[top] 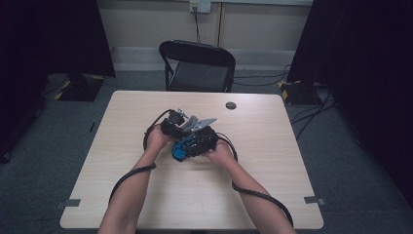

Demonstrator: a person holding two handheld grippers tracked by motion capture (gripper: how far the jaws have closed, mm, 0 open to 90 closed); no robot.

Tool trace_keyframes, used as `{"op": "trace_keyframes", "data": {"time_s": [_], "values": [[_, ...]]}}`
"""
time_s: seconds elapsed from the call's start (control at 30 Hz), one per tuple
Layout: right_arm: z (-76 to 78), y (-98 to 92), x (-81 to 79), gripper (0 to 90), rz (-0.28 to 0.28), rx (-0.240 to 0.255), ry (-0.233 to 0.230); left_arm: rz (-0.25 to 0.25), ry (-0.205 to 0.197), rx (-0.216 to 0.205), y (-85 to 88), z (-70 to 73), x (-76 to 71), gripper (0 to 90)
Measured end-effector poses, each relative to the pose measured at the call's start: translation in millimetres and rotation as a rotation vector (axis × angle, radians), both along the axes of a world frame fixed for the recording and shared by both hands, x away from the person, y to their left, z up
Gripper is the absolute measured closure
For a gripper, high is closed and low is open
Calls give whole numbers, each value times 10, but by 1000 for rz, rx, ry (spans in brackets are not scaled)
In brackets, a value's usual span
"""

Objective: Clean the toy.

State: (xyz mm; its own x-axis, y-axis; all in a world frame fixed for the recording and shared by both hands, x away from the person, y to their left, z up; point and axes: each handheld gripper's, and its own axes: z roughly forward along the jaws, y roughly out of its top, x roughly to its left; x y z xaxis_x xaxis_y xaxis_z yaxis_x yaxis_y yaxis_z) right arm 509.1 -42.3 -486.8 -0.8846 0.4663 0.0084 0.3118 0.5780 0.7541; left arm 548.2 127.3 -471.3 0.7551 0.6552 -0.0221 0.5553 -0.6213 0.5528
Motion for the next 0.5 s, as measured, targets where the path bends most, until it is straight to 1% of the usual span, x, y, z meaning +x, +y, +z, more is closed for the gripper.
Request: {"op": "trace_keyframes", "data": {"time_s": [0.07,0.17,0.3,0.33,0.4,0.43,0.5], "values": [[-2,0,0,113,0,2,-1,-9,1,9,30,7,-18,765],[3,1,6,114,1,-3,0,-9,15,13,87,18,-40,765],[2,1,4,113,1,-1,1,-11,28,8,169,23,-66,765],[1,1,3,113,1,-1,1,-3,30,5,187,22,-78,766],[2,2,2,113,0,-2,2,-6,32,6,232,25,-97,766],[4,4,1,113,-1,-5,3,0,42,4,253,28,-109,766],[5,6,0,114,0,-4,4,-1,46,7,296,32,-135,766]]}}
